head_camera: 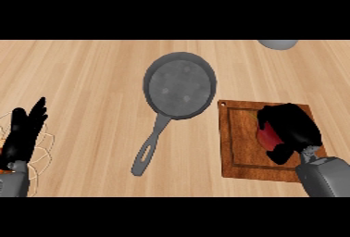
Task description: Pick the pear from the cutting board and place it in the pan
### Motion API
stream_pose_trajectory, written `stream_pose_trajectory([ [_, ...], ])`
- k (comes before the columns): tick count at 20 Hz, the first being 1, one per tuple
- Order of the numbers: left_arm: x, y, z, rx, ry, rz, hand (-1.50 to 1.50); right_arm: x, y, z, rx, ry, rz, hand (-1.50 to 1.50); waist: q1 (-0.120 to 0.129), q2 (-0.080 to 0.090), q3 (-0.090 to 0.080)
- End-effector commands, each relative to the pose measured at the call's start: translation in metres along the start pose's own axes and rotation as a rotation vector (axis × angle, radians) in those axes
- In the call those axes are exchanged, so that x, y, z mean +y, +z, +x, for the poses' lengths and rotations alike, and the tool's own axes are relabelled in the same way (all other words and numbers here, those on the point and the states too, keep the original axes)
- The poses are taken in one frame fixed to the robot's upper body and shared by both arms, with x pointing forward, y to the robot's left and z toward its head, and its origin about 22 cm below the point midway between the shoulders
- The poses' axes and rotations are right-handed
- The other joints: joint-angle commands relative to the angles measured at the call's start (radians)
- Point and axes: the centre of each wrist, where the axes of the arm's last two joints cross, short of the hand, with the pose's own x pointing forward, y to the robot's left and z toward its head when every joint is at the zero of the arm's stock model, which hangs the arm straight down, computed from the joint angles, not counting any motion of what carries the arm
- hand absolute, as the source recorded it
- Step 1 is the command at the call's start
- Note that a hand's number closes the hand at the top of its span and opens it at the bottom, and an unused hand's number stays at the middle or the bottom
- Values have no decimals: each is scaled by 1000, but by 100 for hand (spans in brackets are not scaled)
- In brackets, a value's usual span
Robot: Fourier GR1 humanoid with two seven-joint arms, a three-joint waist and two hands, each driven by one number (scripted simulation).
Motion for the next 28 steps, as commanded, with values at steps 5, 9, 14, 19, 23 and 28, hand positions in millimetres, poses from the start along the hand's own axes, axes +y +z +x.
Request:
stream_pose_trajectory([
  [5, 6, 4, 10, -6, 2, -1, 0, -8, 22, -75, 135, -212, 56, 150, -1, 0, 0],
  [9, -14, 11, 5, -11, -2, -1, 0, -32, 23, -69, 54, -222, -258, 150, 1, -3, 1],
  [14, -13, -1, 14, -5, 5, -4, 0, -86, 19, -33, -94, -341, -474, 150, 3, -1, 0],
  [19, -10, 8, 25, -2, 3, -10, 0, -83, 29, -10, -124, -379, -455, 150, 2, -1, 0],
  [23, -16, -6, 19, -9, -17, -15, 0, -120, -18, 12, -126, -484, -468, 150, 8, 2, 0],
  [28, -19, -8, 6, -5, 11, -9, 0, -108, -65, 45, -103, -552, -436, 150, 11, 4, 0],
])
